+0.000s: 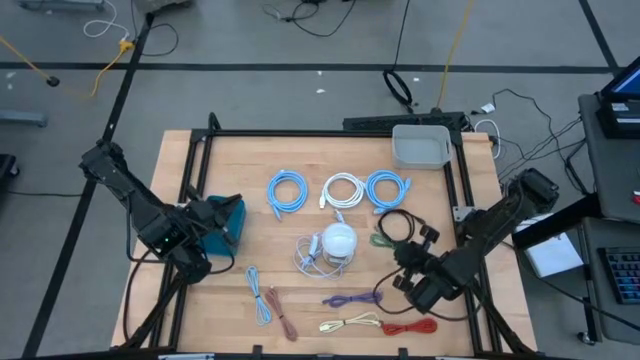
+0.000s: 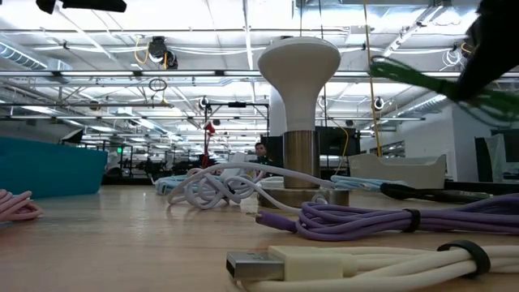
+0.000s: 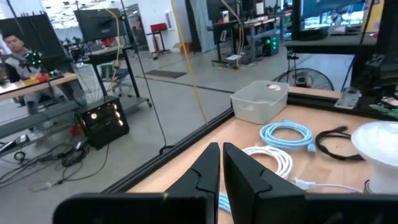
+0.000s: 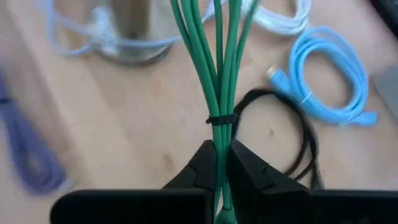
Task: Pick & Place USB Port
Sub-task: Put the green charger cable into the blue bin
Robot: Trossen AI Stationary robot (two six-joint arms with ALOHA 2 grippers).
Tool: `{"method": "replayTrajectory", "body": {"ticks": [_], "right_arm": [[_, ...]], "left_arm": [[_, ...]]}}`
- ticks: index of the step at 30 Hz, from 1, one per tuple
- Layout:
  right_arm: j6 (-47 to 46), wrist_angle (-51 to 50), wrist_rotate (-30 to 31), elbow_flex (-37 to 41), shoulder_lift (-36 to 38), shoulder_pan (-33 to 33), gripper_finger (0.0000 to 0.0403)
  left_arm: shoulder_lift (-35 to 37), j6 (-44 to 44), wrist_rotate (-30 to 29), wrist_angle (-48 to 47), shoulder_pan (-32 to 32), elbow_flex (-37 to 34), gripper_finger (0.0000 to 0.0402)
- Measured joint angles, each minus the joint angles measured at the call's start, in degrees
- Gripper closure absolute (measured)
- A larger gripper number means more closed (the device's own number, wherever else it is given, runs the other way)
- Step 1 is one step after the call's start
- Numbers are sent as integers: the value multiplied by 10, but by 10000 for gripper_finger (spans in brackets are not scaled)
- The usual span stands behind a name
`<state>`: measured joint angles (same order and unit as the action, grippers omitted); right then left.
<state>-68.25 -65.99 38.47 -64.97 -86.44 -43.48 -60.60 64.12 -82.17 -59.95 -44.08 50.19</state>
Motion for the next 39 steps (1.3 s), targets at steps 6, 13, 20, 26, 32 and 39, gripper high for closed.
{"method": "replayTrajectory", "body": {"ticks": [6,13,20,26,32,39], "right_arm": [[202,158,157,-48,1,19,391],[691,686,159,-17,-6,84,391],[762,819,63,15,-15,149,391],[749,816,62,41,-16,177,391],[753,816,47,49,-16,190,391],[778,813,44,49,-16,191,391]], "left_arm": [[0,55,-52,2,-1,-32,376],[8,132,-78,-46,-10,-116,376],[46,279,-80,-153,-66,-137,394],[79,249,-79,-182,-66,-124,398],[110,136,-77,-214,-39,-24,399],[138,-14,-69,-299,-3,185,395]]}}
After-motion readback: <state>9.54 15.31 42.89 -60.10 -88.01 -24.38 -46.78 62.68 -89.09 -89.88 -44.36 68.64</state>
